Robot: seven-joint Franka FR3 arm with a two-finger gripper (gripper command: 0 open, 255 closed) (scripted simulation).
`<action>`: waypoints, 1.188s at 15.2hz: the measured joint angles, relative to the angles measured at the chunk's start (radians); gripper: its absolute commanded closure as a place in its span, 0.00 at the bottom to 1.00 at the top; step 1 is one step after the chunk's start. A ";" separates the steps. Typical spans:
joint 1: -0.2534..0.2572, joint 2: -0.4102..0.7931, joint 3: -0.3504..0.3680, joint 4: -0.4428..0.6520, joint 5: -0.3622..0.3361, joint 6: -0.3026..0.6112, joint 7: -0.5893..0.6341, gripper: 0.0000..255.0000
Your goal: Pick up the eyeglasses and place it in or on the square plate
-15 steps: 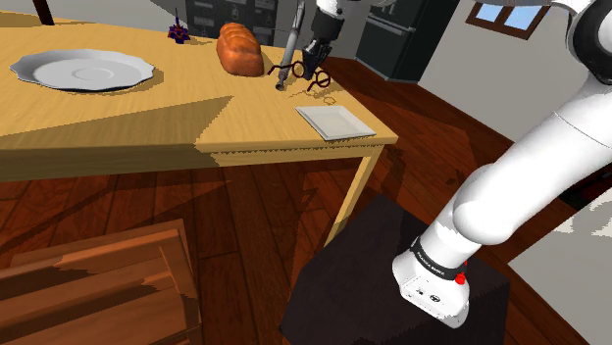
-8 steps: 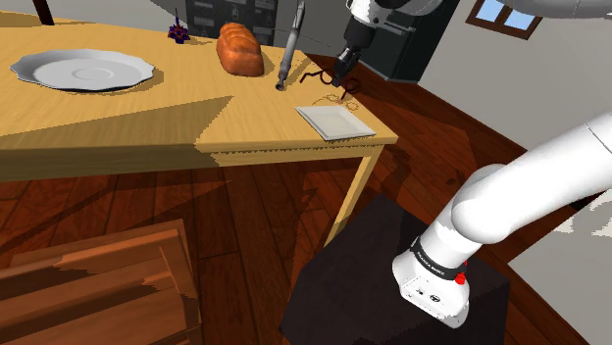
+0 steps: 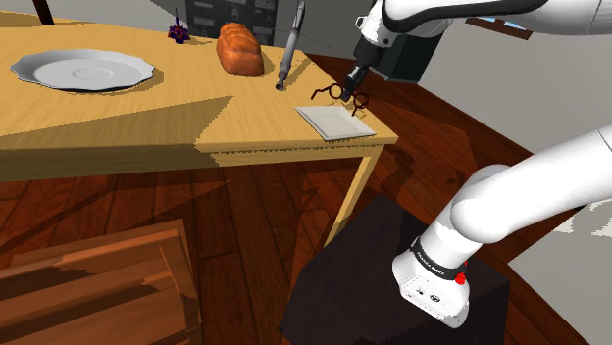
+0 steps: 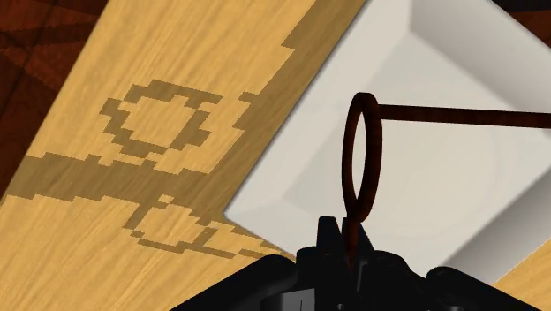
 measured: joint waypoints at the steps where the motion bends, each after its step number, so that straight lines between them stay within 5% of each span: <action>1: 0.000 0.002 0.000 -0.015 0.000 0.017 0.000 1.00; 13: 0.001 0.014 -0.001 -0.084 0.001 0.098 -0.003 1.00; 14: 0.001 0.014 -0.001 -0.084 0.001 0.098 -0.003 0.00; 18: 0.001 0.014 -0.001 -0.084 0.001 0.098 -0.003 0.00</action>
